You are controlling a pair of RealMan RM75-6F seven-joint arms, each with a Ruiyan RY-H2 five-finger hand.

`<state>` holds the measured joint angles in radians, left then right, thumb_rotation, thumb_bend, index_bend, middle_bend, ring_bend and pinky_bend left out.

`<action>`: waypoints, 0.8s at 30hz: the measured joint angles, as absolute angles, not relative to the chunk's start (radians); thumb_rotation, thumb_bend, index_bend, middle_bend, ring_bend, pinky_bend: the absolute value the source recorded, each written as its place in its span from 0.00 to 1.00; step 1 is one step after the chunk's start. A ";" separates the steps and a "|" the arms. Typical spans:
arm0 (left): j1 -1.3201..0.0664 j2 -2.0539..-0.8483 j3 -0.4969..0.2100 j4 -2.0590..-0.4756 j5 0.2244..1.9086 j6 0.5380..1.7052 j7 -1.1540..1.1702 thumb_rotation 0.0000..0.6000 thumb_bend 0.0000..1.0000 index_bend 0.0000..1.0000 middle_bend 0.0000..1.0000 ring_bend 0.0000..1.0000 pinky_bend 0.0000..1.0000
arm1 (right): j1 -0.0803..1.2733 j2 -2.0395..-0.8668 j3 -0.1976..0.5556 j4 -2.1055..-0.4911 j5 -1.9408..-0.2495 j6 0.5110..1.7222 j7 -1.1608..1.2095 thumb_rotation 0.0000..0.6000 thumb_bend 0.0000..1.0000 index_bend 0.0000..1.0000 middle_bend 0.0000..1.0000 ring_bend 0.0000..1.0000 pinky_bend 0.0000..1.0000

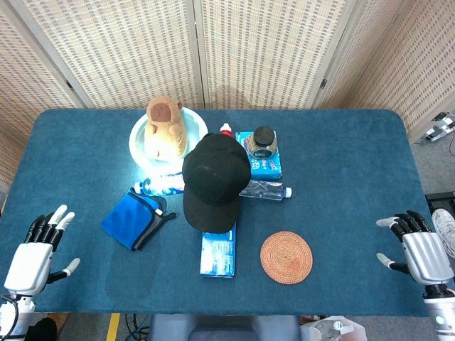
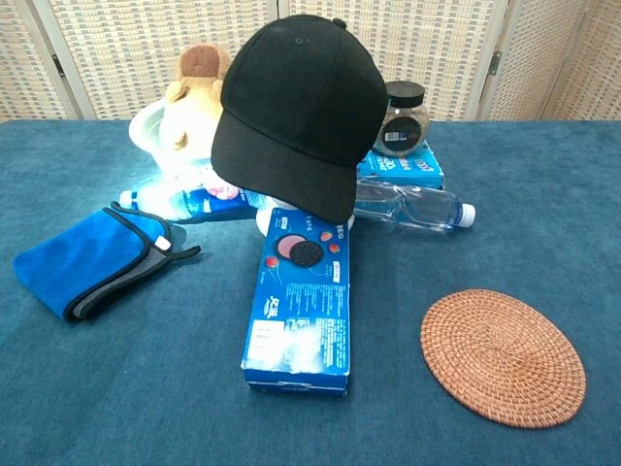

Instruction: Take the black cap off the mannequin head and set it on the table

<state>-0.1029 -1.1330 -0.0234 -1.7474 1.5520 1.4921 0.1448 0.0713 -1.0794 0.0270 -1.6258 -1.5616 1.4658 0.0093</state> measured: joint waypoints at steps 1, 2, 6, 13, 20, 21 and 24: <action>-0.104 -1.133 -0.024 -1.747 1.551 1.490 0.146 1.00 0.19 0.04 0.00 0.02 0.00 | 0.071 -1.080 0.027 -1.625 -1.561 1.465 0.009 1.00 0.00 0.36 0.36 0.22 0.17; -0.105 -1.134 -0.024 -1.748 1.549 1.489 0.147 1.00 0.19 0.04 0.00 0.02 0.00 | 0.071 -1.080 0.027 -1.625 -1.559 1.465 0.008 1.00 0.00 0.36 0.36 0.22 0.17; -0.106 -1.136 -0.025 -1.747 1.547 1.485 0.147 1.00 0.19 0.04 0.00 0.02 0.00 | 0.074 -1.081 0.028 -1.625 -1.561 1.465 0.007 1.00 0.00 0.36 0.36 0.22 0.17; -0.105 -1.136 -0.024 -1.748 1.545 1.487 0.147 1.00 0.19 0.04 0.00 0.02 0.00 | 0.089 -1.083 0.030 -1.623 -1.584 1.462 0.008 1.00 0.00 0.36 0.36 0.22 0.17; -0.108 -1.136 -0.026 -1.752 1.546 1.485 0.151 1.00 0.19 0.04 0.00 0.02 0.00 | 0.127 -1.088 0.035 -1.627 -1.631 1.446 -0.005 1.00 0.00 0.36 0.36 0.22 0.17; -0.109 -1.136 -0.026 -1.754 1.546 1.484 0.153 1.00 0.19 0.04 0.00 0.02 0.00 | 0.135 -1.089 0.036 -1.629 -1.640 1.441 -0.008 1.00 0.00 0.36 0.36 0.22 0.17; -0.109 -1.136 -0.025 -1.757 1.547 1.484 0.157 1.00 0.19 0.04 0.00 0.02 0.00 | 0.169 -1.092 0.038 -1.637 -1.678 1.421 -0.021 1.00 0.00 0.36 0.36 0.22 0.17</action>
